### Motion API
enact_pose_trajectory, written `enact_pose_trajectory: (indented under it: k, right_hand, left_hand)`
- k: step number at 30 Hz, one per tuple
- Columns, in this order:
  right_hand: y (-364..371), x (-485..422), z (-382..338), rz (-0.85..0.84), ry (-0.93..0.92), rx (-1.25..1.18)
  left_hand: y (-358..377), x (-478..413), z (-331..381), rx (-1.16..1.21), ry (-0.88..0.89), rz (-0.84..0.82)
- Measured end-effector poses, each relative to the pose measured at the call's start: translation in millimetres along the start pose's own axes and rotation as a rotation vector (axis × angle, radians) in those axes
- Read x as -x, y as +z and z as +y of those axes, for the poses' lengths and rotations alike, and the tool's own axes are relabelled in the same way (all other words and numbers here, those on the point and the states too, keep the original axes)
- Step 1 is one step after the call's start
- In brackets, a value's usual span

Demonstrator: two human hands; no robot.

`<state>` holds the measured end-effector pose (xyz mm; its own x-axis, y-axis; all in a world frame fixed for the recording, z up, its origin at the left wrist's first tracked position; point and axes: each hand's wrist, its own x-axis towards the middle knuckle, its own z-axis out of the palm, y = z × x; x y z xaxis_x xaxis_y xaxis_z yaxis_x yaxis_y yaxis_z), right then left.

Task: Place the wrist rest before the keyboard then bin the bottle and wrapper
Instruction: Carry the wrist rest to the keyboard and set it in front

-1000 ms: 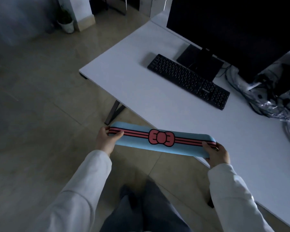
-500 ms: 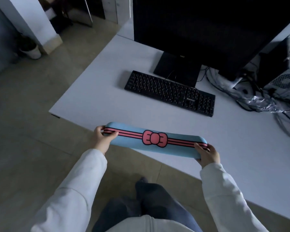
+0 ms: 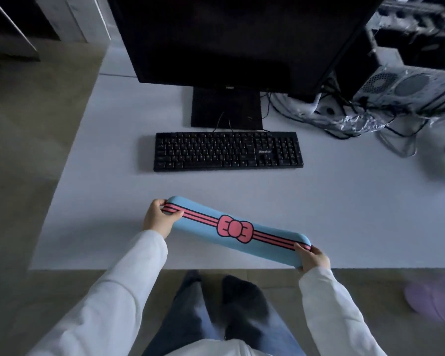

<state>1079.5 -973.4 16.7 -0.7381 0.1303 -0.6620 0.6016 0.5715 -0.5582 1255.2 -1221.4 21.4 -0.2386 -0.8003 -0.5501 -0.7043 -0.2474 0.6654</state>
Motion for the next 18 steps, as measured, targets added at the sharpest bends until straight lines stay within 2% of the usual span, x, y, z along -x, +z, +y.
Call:
enact_pose_trajectory:
  k: [9,18]
  right_hand:
    - [16.8,17.1,15.5,0.106,0.113,-0.121]
    - [12.5,20.5,11.9,0.132,0.152,-0.291]
  left_hand:
    - [2.5,-40.5,13.2,-0.159,0.070,-0.106]
    - [8.0,-50.5,21.1,-0.312,0.115,-0.051]
